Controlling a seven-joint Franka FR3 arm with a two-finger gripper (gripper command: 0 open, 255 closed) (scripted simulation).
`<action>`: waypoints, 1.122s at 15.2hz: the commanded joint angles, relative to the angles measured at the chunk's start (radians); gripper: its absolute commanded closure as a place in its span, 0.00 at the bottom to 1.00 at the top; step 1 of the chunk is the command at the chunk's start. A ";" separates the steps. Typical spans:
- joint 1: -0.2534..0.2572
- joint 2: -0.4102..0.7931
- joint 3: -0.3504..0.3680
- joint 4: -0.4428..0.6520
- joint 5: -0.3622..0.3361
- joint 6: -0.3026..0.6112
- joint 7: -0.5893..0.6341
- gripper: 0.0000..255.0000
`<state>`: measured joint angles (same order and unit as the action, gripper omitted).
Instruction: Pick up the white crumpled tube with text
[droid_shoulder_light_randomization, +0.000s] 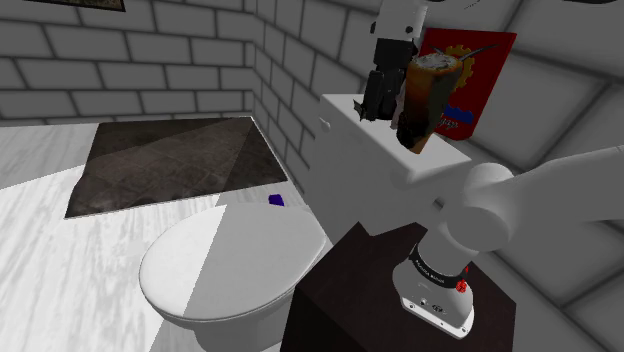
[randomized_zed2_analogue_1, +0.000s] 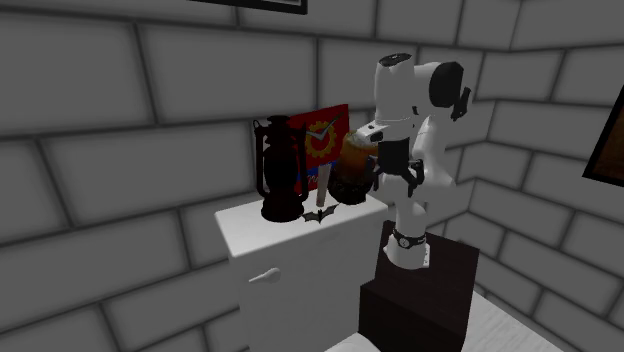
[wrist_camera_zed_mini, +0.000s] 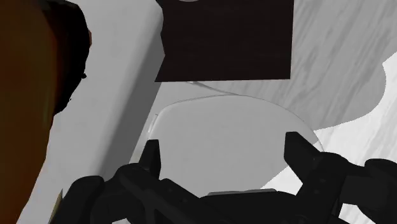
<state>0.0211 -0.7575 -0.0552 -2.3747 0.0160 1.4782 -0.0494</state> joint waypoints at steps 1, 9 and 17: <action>0.000 0.000 0.000 0.000 0.000 0.000 0.000 0.00; -0.029 0.350 -0.077 0.199 -0.258 -0.197 -0.221 0.00; -0.062 0.683 -0.120 0.375 -0.554 -0.323 -0.442 0.00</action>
<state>-0.0334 -0.1100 -0.1667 -2.0083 -0.4899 1.1645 -0.4599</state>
